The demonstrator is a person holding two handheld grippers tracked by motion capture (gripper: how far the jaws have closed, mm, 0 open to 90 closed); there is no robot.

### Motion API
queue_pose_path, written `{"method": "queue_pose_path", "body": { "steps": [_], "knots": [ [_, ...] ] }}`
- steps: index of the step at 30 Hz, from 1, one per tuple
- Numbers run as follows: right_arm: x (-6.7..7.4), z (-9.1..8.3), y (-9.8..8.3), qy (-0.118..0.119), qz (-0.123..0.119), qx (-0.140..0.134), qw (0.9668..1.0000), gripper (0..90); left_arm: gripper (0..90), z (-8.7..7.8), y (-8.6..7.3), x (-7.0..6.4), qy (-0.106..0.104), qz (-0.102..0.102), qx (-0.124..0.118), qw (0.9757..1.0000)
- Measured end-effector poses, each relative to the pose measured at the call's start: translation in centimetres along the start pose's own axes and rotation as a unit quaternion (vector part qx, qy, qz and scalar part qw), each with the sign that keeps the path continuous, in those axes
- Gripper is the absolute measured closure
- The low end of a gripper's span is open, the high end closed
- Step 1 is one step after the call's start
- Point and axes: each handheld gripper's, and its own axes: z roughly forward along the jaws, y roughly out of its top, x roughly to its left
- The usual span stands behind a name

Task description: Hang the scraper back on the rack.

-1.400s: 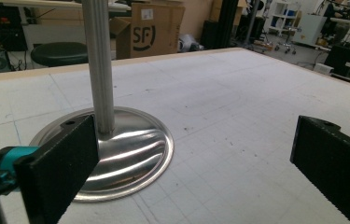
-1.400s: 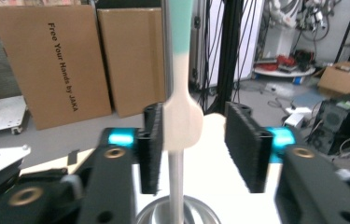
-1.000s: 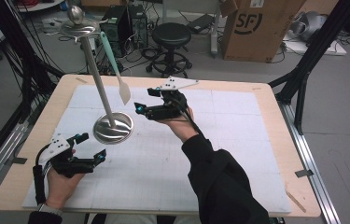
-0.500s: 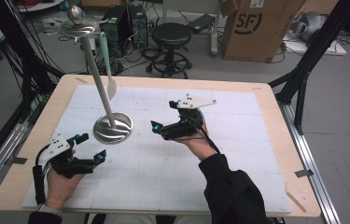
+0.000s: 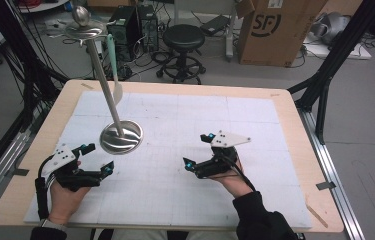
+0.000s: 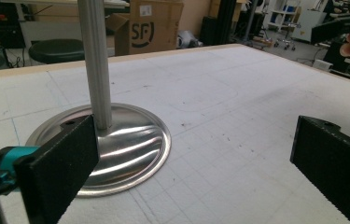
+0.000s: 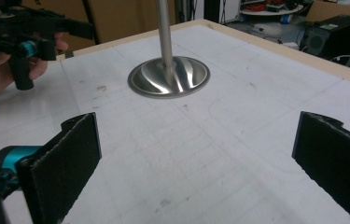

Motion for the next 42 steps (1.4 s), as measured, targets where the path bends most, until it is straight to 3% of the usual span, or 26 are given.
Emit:
{"method": "queue_pose_path", "body": {
  "steps": [6, 9, 12, 16, 22, 28, 33, 36, 37, 42],
  "knots": [
    [-0.7, -2.3, -2.2, -0.026, 0.015, -0.008, 0.9995, 0.1, 1.9, 0.1, 0.0, 0.0, -0.001, -0.001, 0.001, 1.0000],
    [-1.1, -3.8, -3.3, -0.043, 0.023, -0.030, 0.9984, 0.1, 1.9, 0.1, 0.0, 0.0, 0.000, -0.003, 0.000, 1.0000],
    [-1.8, -4.9, -4.4, -0.059, 0.029, -0.016, 0.9977, 0.1, 1.9, 0.1, 0.0, 0.0, 0.001, -0.002, 0.000, 1.0000],
    [-2.6, -6.1, -5.2, -0.069, 0.046, -0.012, 0.9964, 0.1, 1.9, 0.0, 0.0, 0.0, 0.002, -0.001, -0.003, 1.0000],
    [-3.4, -7.7, -5.9, -0.090, 0.051, -0.015, 0.9945, 0.1, 1.9, 0.0, 0.0, 0.1, 0.003, -0.001, -0.005, 1.0000],
    [-4.2, -10.1, -7.2, -0.110, 0.075, -0.041, 0.9903, 0.1, 1.9, 0.0, 0.0, 0.1, 0.005, -0.001, -0.002, 1.0000],
    [-4.5, -12.2, -8.3, -0.132, 0.077, -0.060, 0.9865, 0.1, 1.9, -0.1, 0.1, 0.0, 0.009, 0.003, -0.007, 0.9999],
    [-4.7, -13.4, -8.9, -0.138, 0.082, -0.083, 0.9835, 0.1, 1.9, 0.0, 0.0, 0.1, 0.009, 0.002, -0.004, 0.9999],
    [-4.8, -14.0, -9.2, -0.143, 0.085, -0.098, 0.9811, 0.1, 1.9, 0.0, 0.0, 0.1, 0.009, 0.001, -0.005, 0.9999],
    [-4.9, -14.5, -9.3, -0.152, 0.093, -0.107, 0.9781, 0.1, 1.9, 0.0, 0.0, 0.1, 0.009, 0.002, -0.004, 1.0000]
  ]
}}
